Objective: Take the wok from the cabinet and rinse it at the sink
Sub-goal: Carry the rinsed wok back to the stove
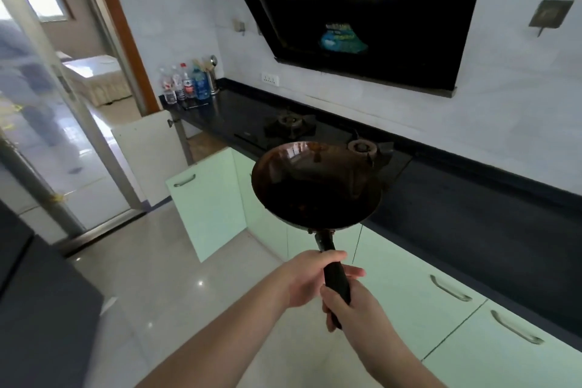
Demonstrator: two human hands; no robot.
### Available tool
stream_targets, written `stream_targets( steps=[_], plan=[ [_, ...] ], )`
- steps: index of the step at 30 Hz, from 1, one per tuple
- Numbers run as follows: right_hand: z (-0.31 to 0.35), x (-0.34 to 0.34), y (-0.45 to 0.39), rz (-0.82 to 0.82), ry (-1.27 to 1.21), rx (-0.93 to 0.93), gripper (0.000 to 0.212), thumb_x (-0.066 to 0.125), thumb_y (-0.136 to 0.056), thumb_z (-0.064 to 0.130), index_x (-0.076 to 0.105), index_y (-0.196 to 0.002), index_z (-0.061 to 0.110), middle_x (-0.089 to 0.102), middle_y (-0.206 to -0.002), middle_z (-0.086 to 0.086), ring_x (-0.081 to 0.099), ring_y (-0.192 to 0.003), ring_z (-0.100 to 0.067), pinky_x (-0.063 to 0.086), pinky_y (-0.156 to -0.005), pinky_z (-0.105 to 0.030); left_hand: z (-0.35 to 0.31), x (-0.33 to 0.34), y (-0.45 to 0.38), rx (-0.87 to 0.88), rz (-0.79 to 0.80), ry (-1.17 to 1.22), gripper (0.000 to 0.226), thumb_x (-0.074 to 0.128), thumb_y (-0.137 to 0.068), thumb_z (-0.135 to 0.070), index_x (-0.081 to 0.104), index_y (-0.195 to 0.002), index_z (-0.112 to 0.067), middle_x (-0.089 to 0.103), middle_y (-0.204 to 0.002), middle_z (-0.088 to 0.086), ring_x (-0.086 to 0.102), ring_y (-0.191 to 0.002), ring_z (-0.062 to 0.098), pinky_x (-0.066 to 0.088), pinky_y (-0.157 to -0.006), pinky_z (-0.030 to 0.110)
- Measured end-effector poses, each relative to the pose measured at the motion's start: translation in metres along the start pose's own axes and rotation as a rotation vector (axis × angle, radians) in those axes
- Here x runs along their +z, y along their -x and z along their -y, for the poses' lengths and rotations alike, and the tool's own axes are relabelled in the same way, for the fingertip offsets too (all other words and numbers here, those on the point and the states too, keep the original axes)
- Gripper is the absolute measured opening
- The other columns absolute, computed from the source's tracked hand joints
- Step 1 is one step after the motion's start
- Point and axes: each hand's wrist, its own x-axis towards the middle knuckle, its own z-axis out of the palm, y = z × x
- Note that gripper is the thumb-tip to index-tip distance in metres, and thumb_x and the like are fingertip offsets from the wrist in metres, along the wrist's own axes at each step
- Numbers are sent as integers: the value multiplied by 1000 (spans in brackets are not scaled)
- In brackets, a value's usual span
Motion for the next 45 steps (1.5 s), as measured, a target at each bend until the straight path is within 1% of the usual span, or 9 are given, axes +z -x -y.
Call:
stream_targets(
  steps=[8,14,17,22,25,28,33,41,45],
  plan=[
    [42,34,-72,108,-19,-37,21,51,-95,29,57,-88,10,60,-64,2,55,-47,-3,42,-48,-12,-43,-73,-9,45,-107,46,43,49,-97,-32,52,-120,4,73,-111,7,64,-111,19,32,-111,41],
    [79,54,-150,150,15,-102,16,50,-95,27,57,-90,14,59,-63,3,53,-43,0,39,-43,-8,-95,-128,-32,29,-186,43,52,42,-100,-38,52,-123,8,73,-113,7,71,-88,11,31,-110,35],
    [97,62,-185,178,8,-111,19,49,-96,28,57,-98,11,59,-63,3,53,-42,1,39,-42,-8,-117,-154,-45,43,-226,94,58,41,-100,-41,46,-128,10,71,-114,11,72,-76,11,31,-95,34],
    [123,76,-239,229,-1,-124,17,50,-94,23,57,-106,12,60,-66,2,54,-42,1,39,-41,-7,-145,-196,-66,86,-297,164,39,43,-99,-41,48,-101,-2,72,-112,13,71,-79,16,27,-112,46],
    [136,86,-265,252,-4,-116,13,50,-94,22,56,-103,16,61,-68,2,55,-43,-1,40,-41,-8,-157,-221,-75,110,-327,161,47,43,-99,-39,51,-113,6,72,-113,12,71,-93,17,22,-118,45],
    [145,98,-287,268,23,-126,10,50,-94,23,56,-101,18,61,-67,3,56,-45,-2,41,-43,-9,-168,-242,-80,123,-343,119,45,42,-100,-38,56,-108,3,72,-114,8,63,-112,19,35,-107,36],
    [159,131,-327,277,54,-167,7,52,-94,20,56,-98,18,62,-67,0,60,-51,-7,52,-55,-22,-182,-287,-87,143,-377,161,46,43,-100,-34,44,-121,7,72,-113,7,66,-107,16,46,-88,26],
    [186,209,-404,278,84,-173,11,53,-93,20,56,-101,15,62,-65,3,60,-49,-3,48,-51,-17,-208,-397,-103,141,-369,186,49,44,-100,-32,31,-130,5,72,-113,9,65,-112,20,38,-106,34],
    [210,259,-446,249,86,-153,14,52,-94,22,56,-106,16,62,-67,3,60,-49,-2,46,-49,-15,-227,-468,-109,133,-329,209,42,45,-100,-29,35,-125,4,72,-113,10,66,-111,20,41,-101,32]
  ],
)
